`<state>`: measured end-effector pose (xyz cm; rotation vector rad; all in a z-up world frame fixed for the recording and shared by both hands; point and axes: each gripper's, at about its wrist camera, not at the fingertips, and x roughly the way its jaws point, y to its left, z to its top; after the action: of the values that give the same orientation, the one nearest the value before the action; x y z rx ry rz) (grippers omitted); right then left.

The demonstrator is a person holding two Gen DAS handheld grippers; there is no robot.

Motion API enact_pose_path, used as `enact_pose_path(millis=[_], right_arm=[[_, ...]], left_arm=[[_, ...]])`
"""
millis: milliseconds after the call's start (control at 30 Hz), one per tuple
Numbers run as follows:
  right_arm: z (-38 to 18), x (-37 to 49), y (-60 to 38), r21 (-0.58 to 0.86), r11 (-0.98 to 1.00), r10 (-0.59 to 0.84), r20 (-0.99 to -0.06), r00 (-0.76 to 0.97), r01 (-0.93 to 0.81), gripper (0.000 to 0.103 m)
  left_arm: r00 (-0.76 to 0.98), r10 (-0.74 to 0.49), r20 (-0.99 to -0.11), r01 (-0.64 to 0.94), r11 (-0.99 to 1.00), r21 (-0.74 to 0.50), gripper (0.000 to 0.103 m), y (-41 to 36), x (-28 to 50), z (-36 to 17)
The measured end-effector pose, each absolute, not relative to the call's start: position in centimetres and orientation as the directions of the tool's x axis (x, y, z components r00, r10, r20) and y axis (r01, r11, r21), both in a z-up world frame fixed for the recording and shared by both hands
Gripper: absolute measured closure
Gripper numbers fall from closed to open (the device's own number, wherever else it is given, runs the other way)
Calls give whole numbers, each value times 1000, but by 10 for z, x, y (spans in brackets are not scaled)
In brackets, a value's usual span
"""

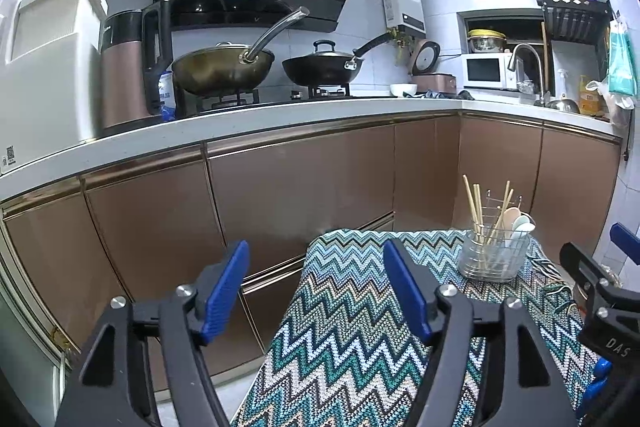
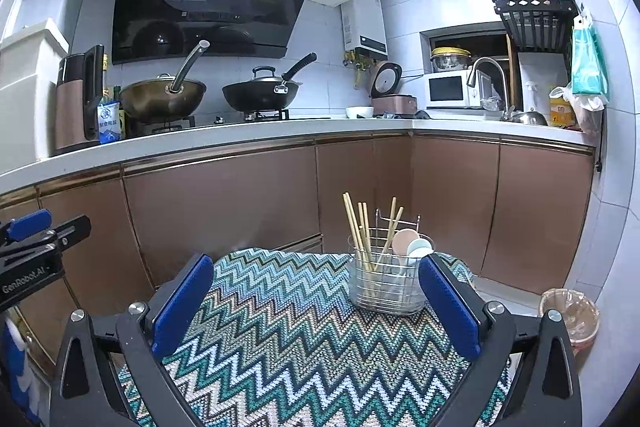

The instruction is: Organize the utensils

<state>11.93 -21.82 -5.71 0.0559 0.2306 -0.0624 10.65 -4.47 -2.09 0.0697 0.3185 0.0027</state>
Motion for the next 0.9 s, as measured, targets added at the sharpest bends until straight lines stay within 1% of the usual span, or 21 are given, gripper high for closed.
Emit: enact_pose_path(millis=[100, 233, 367, 533, 900], right_arm=[[-59, 117, -218, 39, 996, -69, -232, 970, 80, 0], [-60, 114, -220, 33, 995, -79, -230, 970, 89, 0], [-60, 111, -222, 30, 995, -89, -232, 969, 98, 0], [-60, 110, -223, 22, 993, -107, -233, 967, 115, 0], [-58, 104, -225, 8, 989, -145, -222, 964, 151, 0]], left_arm=[[951, 3, -309, 16, 998, 59, 33, -45, 104, -20], [956, -5, -294, 20, 999, 47, 27, -46, 100, -18], [957, -9, -289, 21, 999, 38, 25, -47, 98, -18], [953, -38, -301, 46, 999, 20, 25, -45, 100, -20], [960, -35, -279, 40, 999, 11, 25, -45, 93, -19]])
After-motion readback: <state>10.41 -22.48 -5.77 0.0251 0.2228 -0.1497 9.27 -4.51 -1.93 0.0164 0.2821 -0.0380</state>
